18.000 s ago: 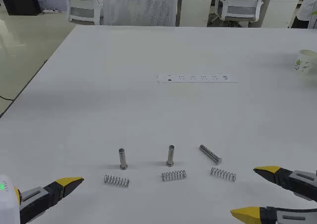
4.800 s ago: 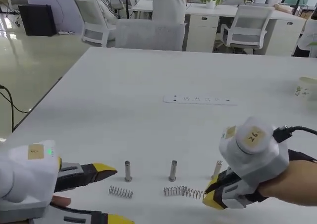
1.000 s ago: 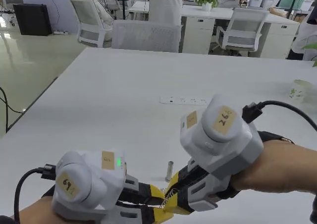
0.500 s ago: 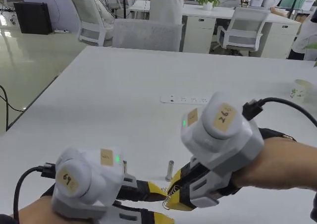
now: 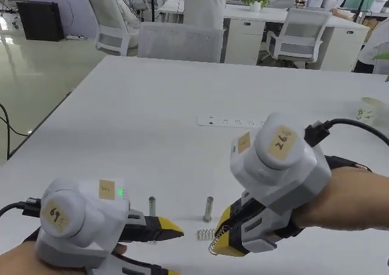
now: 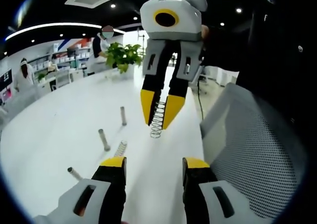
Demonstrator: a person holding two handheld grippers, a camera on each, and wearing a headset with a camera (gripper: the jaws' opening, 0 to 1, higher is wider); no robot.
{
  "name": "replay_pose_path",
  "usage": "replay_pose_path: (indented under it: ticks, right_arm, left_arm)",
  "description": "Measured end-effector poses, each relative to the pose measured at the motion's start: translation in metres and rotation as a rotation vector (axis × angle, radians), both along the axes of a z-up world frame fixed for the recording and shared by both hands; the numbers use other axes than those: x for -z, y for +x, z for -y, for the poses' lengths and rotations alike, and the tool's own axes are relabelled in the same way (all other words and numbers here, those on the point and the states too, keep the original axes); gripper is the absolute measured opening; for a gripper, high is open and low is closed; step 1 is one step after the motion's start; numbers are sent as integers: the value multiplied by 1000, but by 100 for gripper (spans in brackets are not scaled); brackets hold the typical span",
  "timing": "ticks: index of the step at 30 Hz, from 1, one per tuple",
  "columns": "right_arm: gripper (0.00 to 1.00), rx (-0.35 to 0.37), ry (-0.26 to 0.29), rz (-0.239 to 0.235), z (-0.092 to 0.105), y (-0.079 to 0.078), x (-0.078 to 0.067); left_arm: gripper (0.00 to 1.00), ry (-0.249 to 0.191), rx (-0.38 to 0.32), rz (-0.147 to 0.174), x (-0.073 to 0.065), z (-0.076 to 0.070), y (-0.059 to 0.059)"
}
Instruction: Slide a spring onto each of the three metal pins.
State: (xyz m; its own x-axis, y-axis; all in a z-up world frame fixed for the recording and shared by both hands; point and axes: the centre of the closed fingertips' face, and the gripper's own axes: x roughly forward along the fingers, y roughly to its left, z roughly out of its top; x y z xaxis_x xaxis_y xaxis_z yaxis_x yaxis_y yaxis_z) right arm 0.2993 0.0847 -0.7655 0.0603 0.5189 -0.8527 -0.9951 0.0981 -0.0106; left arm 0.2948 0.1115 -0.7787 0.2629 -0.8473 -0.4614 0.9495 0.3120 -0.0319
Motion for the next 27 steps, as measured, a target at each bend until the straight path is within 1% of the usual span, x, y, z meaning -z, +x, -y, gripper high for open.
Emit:
replay_pose_path:
  ticks: [3, 5, 10, 16, 20, 27]
  right_arm:
    - [8, 2, 0, -3, 1, 1, 0]
    - [8, 5, -2, -3, 3, 2, 1]
    - [8, 10, -7, -4, 6, 3, 1]
    - [8, 20, -11, -1, 13, 8, 0]
    - [8, 36, -15, 4, 20, 14, -2]
    - [8, 60, -27, 18, 33, 26, -7]
  left_arm:
    - [41, -8, -43, -10, 1, -13, 3]
    - [42, -8, -59, -12, 2, -18, 4]
    - [44, -27, -119, -17, -1, -32, 9]
    - [46, -64, -199, -11, -7, -49, 14]
    - [47, -77, -249, -8, -8, -60, 15]
    - [48, -112, -319, 3, -15, -73, 17]
